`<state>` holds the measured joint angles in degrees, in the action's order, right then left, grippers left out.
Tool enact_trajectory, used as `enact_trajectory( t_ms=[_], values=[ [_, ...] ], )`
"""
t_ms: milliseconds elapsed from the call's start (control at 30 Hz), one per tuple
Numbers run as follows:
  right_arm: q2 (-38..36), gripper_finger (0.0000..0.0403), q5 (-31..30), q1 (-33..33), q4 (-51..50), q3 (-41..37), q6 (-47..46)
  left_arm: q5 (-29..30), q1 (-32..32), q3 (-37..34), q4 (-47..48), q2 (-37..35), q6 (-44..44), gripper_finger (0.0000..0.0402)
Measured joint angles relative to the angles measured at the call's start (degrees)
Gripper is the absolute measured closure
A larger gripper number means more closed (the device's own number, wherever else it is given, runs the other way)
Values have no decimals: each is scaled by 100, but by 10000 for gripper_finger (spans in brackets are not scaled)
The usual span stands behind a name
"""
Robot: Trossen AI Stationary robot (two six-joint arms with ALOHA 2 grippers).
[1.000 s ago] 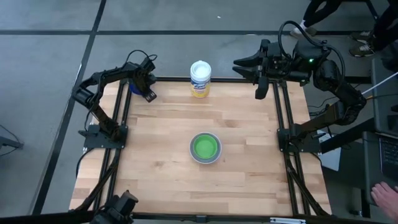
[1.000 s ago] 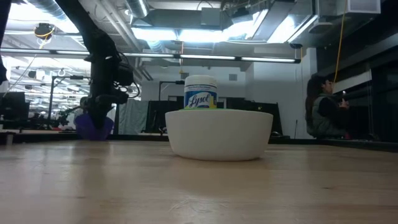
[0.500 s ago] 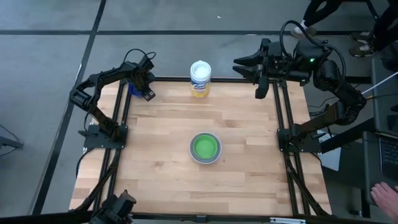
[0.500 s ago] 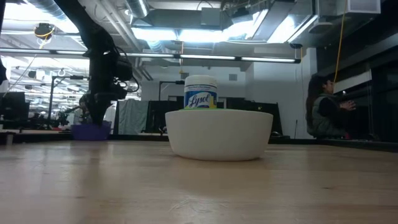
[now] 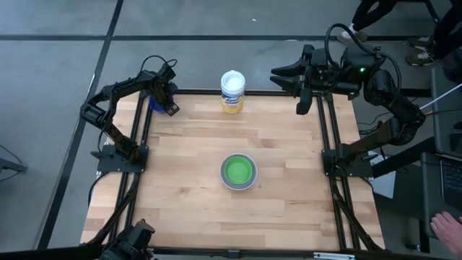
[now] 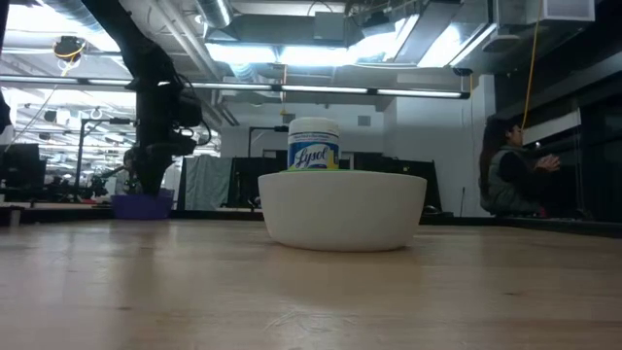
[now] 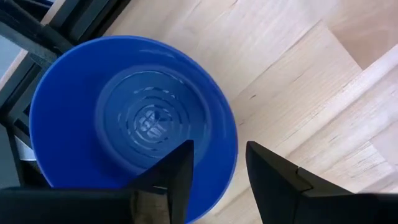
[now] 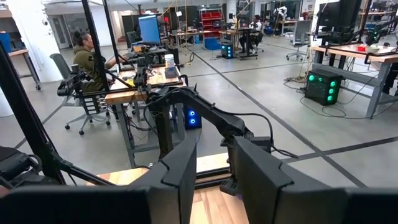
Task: Nest bowls inside each other
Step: Stack the dark blue bowl on top of the green bowl
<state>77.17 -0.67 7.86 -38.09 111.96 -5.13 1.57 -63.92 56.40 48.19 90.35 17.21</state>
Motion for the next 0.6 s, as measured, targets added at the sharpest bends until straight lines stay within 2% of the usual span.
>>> enact_trajectory(
  t_ms=[467, 600],
  values=[
    [0, 279, 2, -2, 130, 0, 2, -272, -2, 0, 52, 15, 38, 259],
    [0, 288, 4, -2, 129, 0, 2, -238, 2, 0, 125, 45, 111, 288]
  ],
)
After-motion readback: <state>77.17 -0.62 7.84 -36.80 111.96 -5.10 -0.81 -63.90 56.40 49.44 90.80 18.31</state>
